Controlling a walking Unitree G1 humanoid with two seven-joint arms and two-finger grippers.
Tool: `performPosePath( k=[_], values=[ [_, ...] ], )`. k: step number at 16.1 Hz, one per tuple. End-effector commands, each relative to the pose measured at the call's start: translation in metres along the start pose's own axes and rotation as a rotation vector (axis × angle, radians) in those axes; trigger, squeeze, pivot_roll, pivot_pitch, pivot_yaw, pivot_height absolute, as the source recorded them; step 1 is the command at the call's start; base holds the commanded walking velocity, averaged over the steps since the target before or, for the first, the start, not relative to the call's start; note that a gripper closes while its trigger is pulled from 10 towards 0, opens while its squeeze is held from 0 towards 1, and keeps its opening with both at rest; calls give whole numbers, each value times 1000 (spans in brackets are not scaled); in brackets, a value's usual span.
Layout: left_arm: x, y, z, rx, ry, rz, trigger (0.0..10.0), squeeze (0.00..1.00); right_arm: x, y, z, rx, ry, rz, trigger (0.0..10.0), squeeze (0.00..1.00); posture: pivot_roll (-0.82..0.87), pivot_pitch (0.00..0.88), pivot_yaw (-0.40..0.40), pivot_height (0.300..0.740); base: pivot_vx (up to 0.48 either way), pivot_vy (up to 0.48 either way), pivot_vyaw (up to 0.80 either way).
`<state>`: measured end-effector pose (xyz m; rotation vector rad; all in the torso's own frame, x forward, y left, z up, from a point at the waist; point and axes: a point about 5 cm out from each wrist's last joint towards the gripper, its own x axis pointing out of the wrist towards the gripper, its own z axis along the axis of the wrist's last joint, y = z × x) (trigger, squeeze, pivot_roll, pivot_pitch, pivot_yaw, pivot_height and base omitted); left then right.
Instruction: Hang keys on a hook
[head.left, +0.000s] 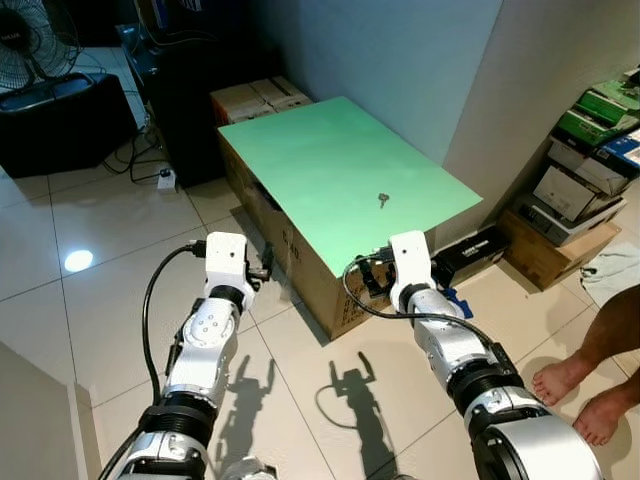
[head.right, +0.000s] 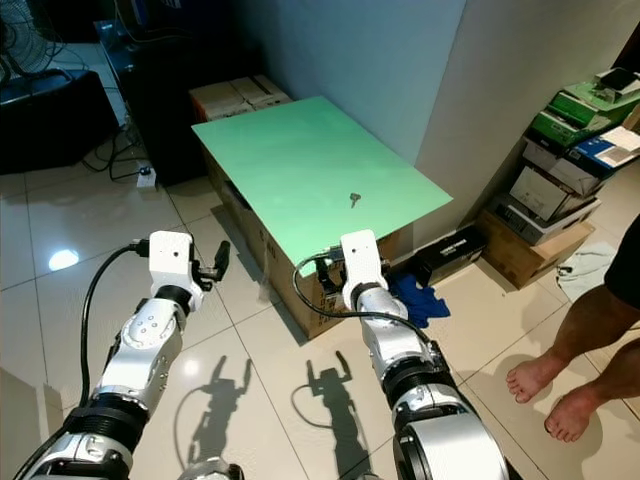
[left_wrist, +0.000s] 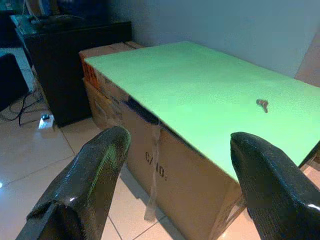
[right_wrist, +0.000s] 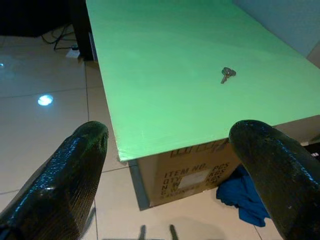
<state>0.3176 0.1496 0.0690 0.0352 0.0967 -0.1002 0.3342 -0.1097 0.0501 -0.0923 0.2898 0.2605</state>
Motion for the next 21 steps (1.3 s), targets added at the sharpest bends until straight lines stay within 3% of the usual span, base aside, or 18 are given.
performPosePath(
  k=[1, 8, 21],
  values=[
    [2, -3, 4, 12, -13, -14, 10000, 0, 0, -2, 2, 4, -8, 0, 10000, 0, -32, 0, 16, 740, 390, 277, -800],
    [3, -2, 3, 37, -6, -5, 10000, 0, 0, -2, 1, -3, -9, -23, 10000, 0, -31, 0, 21, 740, 359, 69, -793],
    [4, -6, 3, 32, -8, -20, 10000, 0, -1, -2, -1, 11, -1, -15, 10000, 0, -36, 0, 29, 740, 0, 0, 0]
  ],
)
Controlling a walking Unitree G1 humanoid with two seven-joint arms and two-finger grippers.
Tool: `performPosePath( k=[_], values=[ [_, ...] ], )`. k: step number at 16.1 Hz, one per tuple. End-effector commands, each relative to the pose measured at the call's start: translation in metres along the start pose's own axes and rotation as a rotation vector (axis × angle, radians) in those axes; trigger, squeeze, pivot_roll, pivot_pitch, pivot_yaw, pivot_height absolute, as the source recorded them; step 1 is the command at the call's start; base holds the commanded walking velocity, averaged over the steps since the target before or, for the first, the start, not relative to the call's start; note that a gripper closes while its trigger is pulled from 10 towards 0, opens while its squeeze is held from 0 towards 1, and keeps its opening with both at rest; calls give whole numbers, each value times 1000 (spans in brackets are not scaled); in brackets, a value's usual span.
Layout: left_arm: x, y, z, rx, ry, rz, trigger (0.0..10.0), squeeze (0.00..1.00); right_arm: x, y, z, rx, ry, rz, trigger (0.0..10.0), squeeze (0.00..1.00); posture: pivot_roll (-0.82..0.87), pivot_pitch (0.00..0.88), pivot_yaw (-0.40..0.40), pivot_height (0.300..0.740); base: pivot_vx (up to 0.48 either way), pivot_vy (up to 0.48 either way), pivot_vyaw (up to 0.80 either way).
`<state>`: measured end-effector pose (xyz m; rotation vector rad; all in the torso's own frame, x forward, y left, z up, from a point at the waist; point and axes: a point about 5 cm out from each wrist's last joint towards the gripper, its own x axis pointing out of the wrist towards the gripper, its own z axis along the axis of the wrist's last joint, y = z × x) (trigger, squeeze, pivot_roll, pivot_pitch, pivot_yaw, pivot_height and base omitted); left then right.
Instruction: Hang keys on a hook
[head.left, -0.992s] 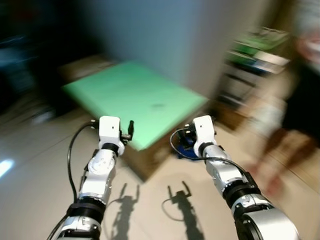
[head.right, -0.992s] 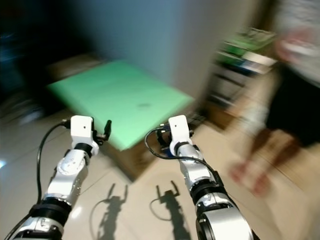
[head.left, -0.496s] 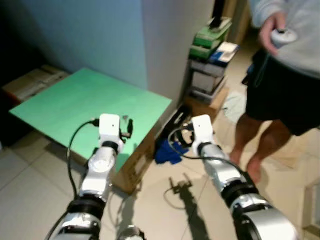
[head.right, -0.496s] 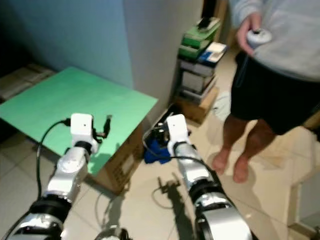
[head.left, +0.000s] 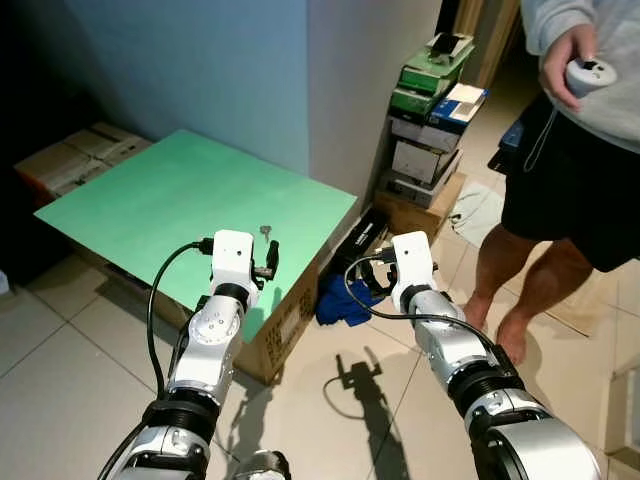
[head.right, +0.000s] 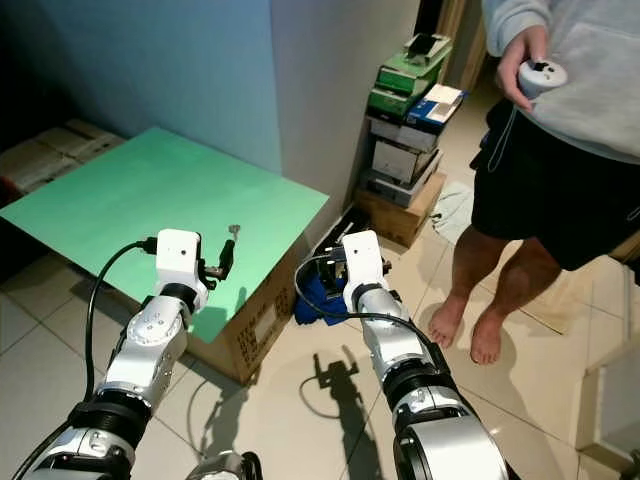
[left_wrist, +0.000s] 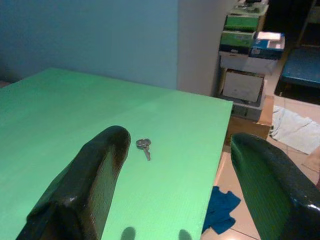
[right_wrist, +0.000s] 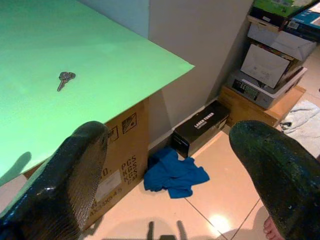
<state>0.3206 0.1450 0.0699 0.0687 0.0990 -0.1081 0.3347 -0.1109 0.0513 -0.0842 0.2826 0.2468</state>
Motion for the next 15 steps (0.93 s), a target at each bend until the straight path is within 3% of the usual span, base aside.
performPosePath(
  k=[1, 6, 12, 15],
  values=[
    [1, -2, 3, 0, -14, -15, 10000, 0, 0, 0, -2, 2, 7, -2, 10000, 0, -37, 0, 30, 740, 442, 0, 0],
    [1, -2, 4, -15, -25, -11, 10000, 0, 0, -1, -2, -9, 14, 5, 10000, 0, -38, 0, 26, 740, 446, 0, 0],
    [2, 0, 2, 16, -7, 27, 10000, 0, 0, 0, -1, -12, 14, 10, 10000, 0, -36, 0, 25, 740, 0, 0, 0],
    [0, -5, 3, 3, -22, -13, 10000, 0, 0, 1, -2, -11, 11, 12, 10000, 0, -36, 0, 28, 740, 150, 0, 0]
  ],
)
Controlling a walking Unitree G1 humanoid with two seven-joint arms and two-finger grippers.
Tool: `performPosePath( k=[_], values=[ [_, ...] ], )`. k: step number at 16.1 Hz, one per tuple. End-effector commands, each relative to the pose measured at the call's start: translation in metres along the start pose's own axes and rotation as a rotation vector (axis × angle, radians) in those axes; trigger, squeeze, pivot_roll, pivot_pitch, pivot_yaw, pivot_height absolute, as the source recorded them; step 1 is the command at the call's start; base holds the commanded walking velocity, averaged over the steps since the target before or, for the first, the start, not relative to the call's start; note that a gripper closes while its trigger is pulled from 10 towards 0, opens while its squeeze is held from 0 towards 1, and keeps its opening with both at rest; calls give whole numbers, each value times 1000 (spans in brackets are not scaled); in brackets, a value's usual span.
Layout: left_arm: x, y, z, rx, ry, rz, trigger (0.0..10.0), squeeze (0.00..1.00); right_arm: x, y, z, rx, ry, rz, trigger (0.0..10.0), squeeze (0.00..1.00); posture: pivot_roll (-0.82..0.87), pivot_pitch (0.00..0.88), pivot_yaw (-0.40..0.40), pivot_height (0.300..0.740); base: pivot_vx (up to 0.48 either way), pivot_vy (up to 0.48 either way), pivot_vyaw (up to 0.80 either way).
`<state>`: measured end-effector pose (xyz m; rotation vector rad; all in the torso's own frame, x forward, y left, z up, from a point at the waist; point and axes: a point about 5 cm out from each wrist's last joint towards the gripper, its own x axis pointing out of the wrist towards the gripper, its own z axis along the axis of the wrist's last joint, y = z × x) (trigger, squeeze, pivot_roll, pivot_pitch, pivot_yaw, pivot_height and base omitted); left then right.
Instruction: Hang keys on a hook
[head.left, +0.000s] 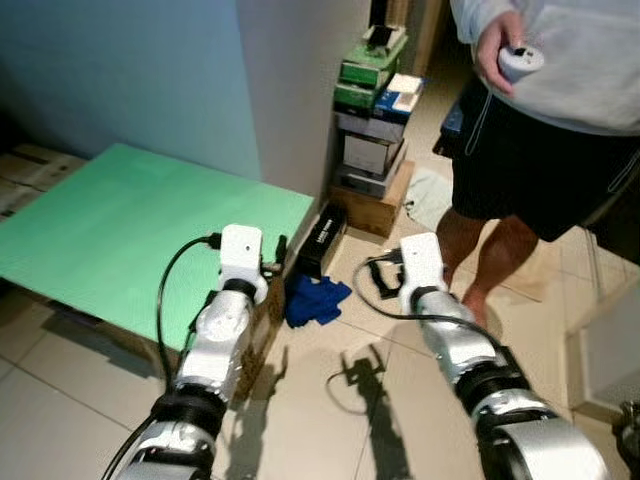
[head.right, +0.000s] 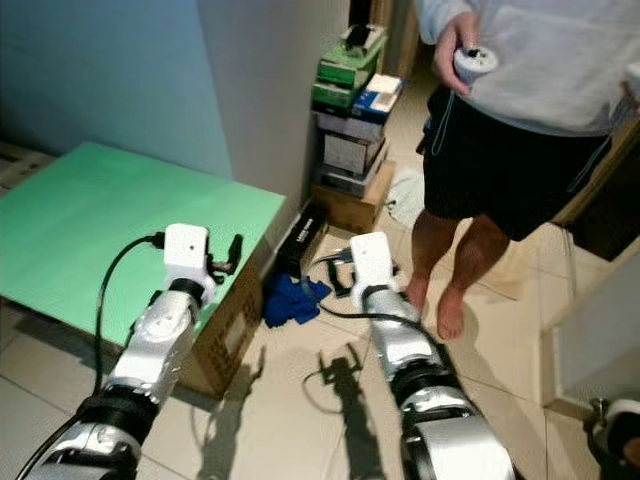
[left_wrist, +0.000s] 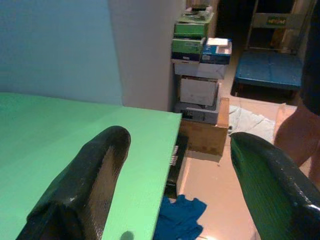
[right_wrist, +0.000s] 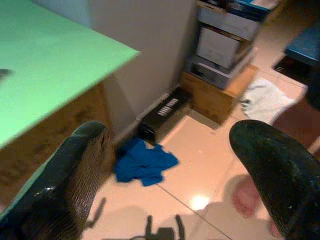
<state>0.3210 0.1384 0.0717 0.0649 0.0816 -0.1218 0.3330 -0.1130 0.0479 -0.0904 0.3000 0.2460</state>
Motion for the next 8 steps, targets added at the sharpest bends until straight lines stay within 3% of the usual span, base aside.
performPosePath(
  k=[1, 8],
  values=[
    [-2, 1, 0, 1, -3, 1, 10000, 0, 0, 3, 1, -7, -7, 14, 10000, 0, -37, 0, 28, 740, 450, 0, 0],
    [0, 2, 1, -10, -2, 11, 10000, 0, 1, 3, 2, -18, 4, 13, 10000, 0, -36, 0, 28, 740, 467, 0, 0]
  ],
)
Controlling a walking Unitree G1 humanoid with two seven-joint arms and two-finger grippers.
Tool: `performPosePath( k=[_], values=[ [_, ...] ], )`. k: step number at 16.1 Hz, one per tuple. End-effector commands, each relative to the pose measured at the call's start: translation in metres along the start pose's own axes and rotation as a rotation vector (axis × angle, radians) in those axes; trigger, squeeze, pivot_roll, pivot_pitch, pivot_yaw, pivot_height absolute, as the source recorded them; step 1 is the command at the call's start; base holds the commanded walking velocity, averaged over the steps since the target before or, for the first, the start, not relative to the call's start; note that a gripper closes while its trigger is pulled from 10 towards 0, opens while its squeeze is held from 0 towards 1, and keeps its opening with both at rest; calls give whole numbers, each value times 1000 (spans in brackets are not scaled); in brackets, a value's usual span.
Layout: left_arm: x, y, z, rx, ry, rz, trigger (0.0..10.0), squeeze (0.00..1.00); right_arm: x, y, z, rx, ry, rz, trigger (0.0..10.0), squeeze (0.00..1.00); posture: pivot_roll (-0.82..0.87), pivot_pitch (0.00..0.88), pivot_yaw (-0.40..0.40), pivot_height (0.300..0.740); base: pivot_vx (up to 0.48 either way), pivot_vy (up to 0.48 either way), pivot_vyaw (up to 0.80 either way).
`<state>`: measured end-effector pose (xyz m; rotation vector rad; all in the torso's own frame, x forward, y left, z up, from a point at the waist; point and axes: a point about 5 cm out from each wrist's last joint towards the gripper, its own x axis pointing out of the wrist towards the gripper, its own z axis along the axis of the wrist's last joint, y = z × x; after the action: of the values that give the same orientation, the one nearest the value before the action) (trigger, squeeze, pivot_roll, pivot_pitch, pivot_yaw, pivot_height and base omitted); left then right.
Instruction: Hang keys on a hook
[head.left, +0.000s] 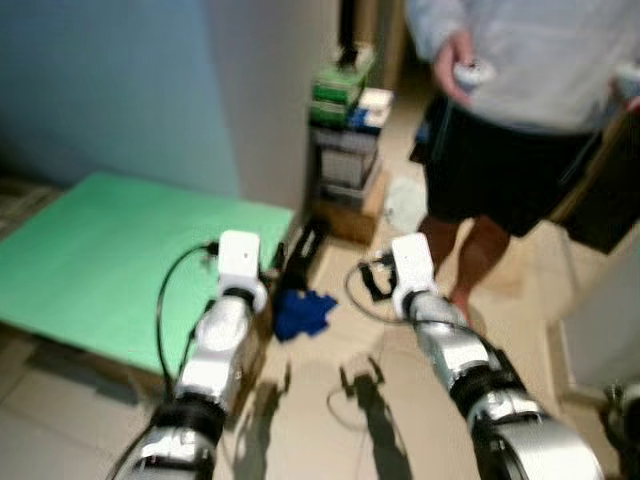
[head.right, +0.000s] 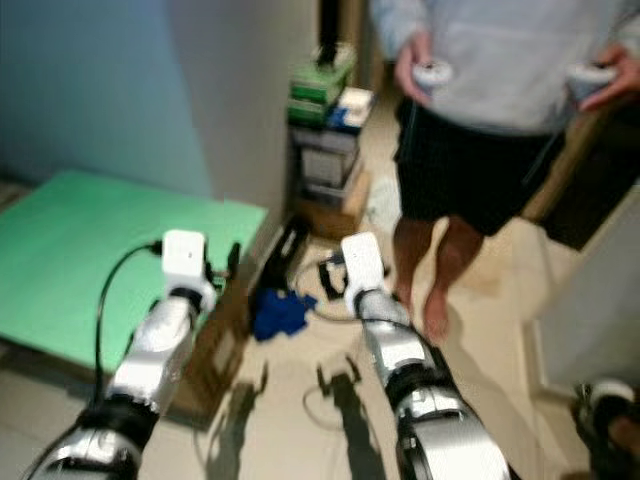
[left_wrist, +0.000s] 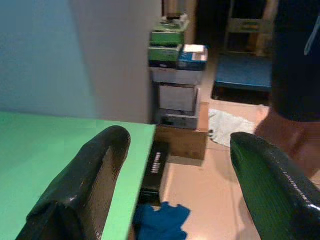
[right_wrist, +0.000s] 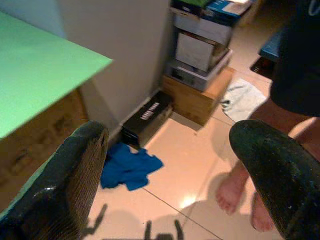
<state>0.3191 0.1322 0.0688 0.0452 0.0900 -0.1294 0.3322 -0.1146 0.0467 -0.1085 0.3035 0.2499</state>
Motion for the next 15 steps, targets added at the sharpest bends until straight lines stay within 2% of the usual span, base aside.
performPosePath(
  k=[1, 5, 7, 8, 15],
  values=[
    [1, 8, 3, 11, -10, 20, 10000, 0, 2, 4, 3, -1, -1, 12, 10000, 0, -36, 0, 28, 740, 480, 0, 0],
    [0, 11, 0, 53, 17, 53, 10000, 0, 2, 6, 2, 7, 0, 12, 10000, 0, -34, 0, 29, 740, 0, 0, 0],
    [0, 10, 0, 41, 16, 35, 10000, 0, 2, 6, 2, 9, 0, 12, 10000, 0, -37, 0, 31, 740, 0, 0, 0],
    [-1, 7, 1, 21, 5, 20, 10000, 0, 1, 5, 1, 9, 1, 10, 10000, 0, -39, 0, 33, 740, 379, 0, 0],
    [-2, 3, 2, 33, -3, 6, 10000, 0, 0, 6, -1, 12, 1, 9, 10000, 0, -44, 0, 41, 740, 462, 0, 0]
  ],
)
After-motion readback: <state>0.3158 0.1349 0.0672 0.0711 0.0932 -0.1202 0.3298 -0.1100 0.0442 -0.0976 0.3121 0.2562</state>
